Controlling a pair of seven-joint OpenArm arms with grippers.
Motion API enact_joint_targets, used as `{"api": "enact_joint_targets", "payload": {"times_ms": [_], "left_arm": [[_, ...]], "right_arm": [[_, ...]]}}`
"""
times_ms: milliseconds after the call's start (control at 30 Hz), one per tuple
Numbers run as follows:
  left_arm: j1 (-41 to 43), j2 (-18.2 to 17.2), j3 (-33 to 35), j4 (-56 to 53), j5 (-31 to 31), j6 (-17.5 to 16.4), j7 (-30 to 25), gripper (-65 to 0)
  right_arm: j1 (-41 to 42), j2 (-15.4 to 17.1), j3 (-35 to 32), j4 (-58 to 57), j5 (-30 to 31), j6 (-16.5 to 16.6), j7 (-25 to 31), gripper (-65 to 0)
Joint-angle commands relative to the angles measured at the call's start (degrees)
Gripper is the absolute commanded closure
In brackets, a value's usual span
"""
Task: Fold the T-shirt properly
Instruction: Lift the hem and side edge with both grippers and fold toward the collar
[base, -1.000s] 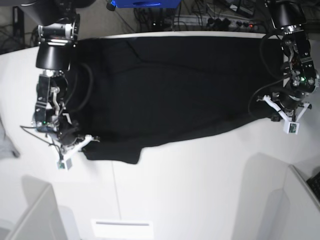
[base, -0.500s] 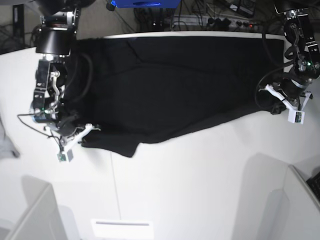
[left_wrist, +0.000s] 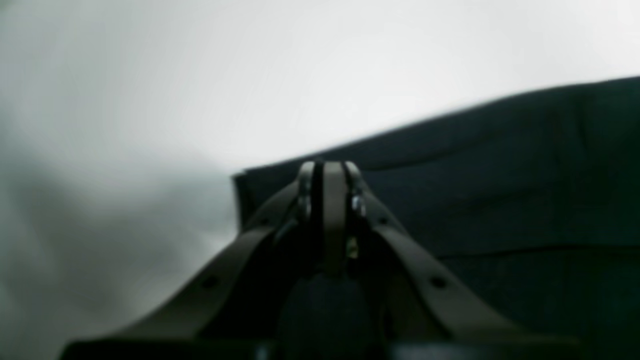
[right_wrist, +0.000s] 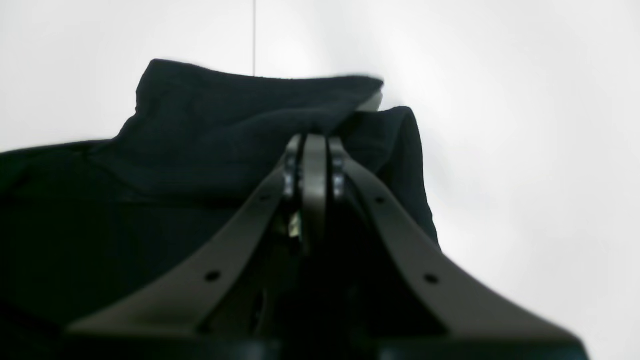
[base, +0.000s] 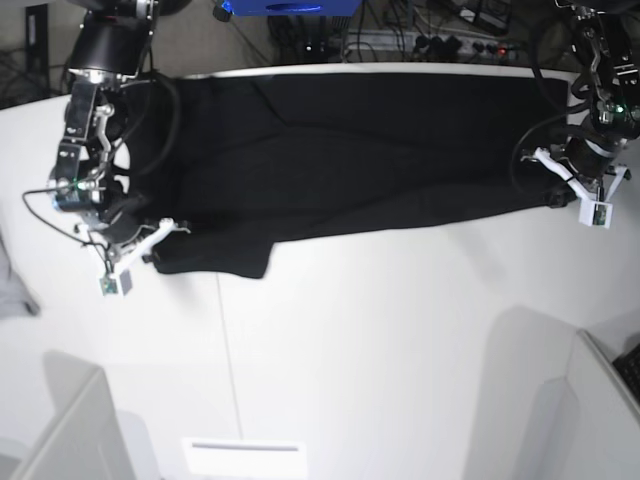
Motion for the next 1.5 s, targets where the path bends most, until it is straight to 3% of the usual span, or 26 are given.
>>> {"api": "enact_joint_targets", "payload": {"times_ms": [0,267,667,1133,1300,1467], "left_arm": [[0.2,-1.2,-1.2,1.5,-0.2,0.1,-1.2,0.0],[2.0,-1.3,-1.6,2.4,-0.1,-2.5,-1.1,0.0],[3.8,-2.0,-1.8,3.9,-0.1,-2.6,-1.1,0.0],[5.0,-2.1,-5.0,4.5,-0.3,-2.9,-1.1,0.0],[6.7,-2.1,-5.0,4.5,-0.2,-6.1,-1.1,0.0],[7.7,-2.0,-5.1,4.4,-0.1,-6.5,-1.1,0.0]], "right_arm": [[0.6,0.6,0.2,1.5,0.2,0.1,1.0,0.0],[-2.9,0.6,0.3,6.0,0.2,0.1,0.8,0.0],[-4.3,-0.5,5.8,9.3,0.3,0.4,-7.3,0.0],[-10.0,-0.8,5.8,14.2,0.3,0.4,-7.5,0.0],[-12.3,-1.6,5.9,14.5,0.3,0.4,-7.5,0.0],[-14.6,-3.4,8.8,15.9,0.3,0.4,-7.5,0.0]]}}
